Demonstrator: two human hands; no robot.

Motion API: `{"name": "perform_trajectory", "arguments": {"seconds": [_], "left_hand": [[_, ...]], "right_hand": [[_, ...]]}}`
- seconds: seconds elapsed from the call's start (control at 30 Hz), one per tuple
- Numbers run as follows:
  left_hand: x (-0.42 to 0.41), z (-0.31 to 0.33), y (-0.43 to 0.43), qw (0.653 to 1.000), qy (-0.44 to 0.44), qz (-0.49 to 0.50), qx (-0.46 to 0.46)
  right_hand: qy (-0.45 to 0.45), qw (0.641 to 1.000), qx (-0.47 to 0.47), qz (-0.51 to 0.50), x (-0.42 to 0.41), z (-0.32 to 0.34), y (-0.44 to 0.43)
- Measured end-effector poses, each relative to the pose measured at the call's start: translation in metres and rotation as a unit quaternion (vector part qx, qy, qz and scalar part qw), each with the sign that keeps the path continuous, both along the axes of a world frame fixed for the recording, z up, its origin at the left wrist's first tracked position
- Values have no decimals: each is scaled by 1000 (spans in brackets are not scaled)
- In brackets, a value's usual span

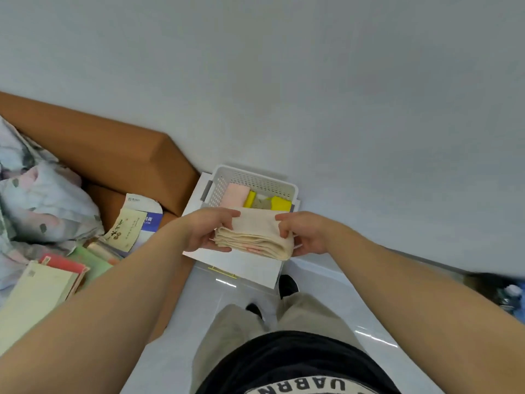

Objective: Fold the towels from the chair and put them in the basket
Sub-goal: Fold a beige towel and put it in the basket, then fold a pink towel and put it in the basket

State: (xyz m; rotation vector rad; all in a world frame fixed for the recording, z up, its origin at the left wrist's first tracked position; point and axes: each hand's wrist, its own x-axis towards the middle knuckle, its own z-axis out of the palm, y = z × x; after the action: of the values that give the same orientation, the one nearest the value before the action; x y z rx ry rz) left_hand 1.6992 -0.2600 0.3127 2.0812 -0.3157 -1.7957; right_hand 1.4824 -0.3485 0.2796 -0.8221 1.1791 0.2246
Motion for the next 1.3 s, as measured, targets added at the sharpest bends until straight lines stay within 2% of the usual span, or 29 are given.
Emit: {"name": "perform_trajectory", "arguments": {"seconds": [0.17,0.27,0.37,0.47,0.63,0.87,0.93,1.0,1.03,1.1,1.17,1.23,1.3], "left_hand": [[45,-68,-57,988,-38,-145,-20],[61,-130,-79,968,-75,-231,-64],[70,-189,-84,945,-101,-292,-107],[79,-243,-82,931,-122,-323,-122],[78,-284,-79,898,-162,-383,-144],[71,-300,-81,868,-185,-443,-128],[71,-299,-82,836,-230,-480,-137],[71,-298,-83,769,-312,-536,-158],[72,-298,-84,728,-353,-562,-170],[75,-305,-86,649,-411,-613,-184],[79,-311,-88,592,-425,-659,-187],[82,-317,-91,565,-420,-687,-180],[82,-316,-96,564,-398,-705,-160]], "right_hand": [[75,993,-84,41,55,-46,-38],[134,970,-184,86,89,-98,-41],[193,950,-231,88,114,-152,-27],[237,936,-253,67,131,-193,-19],[269,922,-274,42,138,-235,-12],[371,880,-260,144,147,-249,-6],[414,822,-319,228,150,-248,-6],[434,753,-375,322,157,-250,-6],[436,735,-379,355,160,-252,-7],[448,721,-355,392,160,-257,-12],[452,709,-339,422,152,-266,-16],[446,685,-344,462,144,-275,-17],[437,677,-343,483,140,-278,-18]]}}
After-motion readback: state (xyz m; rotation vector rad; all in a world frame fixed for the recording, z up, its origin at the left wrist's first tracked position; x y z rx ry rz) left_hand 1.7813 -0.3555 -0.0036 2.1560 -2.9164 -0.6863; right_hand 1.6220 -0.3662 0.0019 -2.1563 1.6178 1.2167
